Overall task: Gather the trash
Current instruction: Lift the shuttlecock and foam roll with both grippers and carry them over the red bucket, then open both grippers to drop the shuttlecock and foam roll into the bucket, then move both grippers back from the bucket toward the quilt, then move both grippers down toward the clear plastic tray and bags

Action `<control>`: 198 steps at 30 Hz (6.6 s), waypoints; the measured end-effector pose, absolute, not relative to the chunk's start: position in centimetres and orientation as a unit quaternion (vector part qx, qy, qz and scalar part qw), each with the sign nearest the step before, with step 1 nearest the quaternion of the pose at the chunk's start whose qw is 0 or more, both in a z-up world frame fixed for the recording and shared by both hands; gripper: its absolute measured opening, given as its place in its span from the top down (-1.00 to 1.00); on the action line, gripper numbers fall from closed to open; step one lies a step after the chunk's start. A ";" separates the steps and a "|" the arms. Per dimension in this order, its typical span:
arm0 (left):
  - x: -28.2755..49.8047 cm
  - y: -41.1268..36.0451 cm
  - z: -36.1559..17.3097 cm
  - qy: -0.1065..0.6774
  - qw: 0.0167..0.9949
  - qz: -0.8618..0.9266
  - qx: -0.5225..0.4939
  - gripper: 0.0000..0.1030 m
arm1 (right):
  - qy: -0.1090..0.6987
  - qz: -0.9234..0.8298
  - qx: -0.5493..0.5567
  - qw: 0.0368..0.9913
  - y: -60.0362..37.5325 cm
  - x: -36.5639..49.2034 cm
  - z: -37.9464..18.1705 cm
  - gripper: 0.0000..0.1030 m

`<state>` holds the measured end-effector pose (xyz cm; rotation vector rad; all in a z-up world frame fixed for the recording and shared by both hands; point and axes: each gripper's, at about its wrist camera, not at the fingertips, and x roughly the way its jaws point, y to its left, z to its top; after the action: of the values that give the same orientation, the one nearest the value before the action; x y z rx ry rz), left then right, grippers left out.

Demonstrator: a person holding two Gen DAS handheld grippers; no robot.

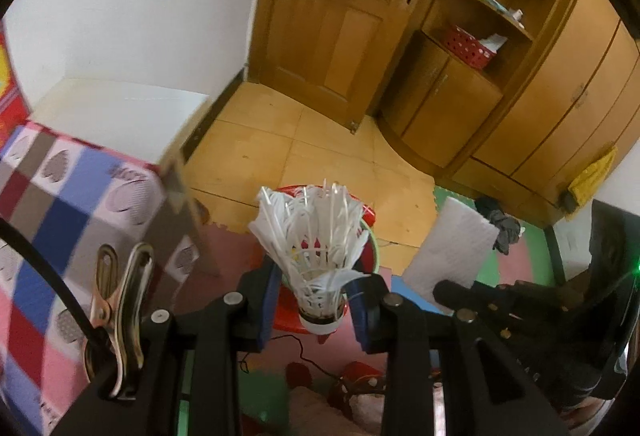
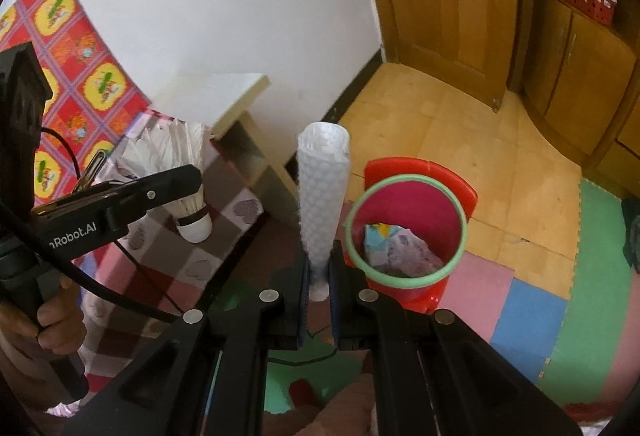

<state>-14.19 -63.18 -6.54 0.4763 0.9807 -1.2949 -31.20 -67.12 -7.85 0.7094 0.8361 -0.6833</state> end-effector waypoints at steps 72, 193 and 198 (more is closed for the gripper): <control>-16.9 -78.9 -32.4 0.544 0.596 -0.513 0.293 -0.11 | 0.474 -0.322 0.365 0.733 -80.1 -33.0 -30.8 0.29; 14.1 -18.6 3.2 0.456 0.887 -0.076 -0.005 -0.12 | 0.378 0.133 0.107 0.910 -39.8 8.4 0.9 0.29; 16.9 -17.9 1.3 0.471 0.881 -0.042 -0.026 -0.12 | 0.392 0.164 0.091 0.901 -39.8 12.1 0.0 0.29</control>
<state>16.92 -17.92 1.32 -0.0535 0.9811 -0.0885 12.11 -39.77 0.02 0.1891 0.8110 0.3399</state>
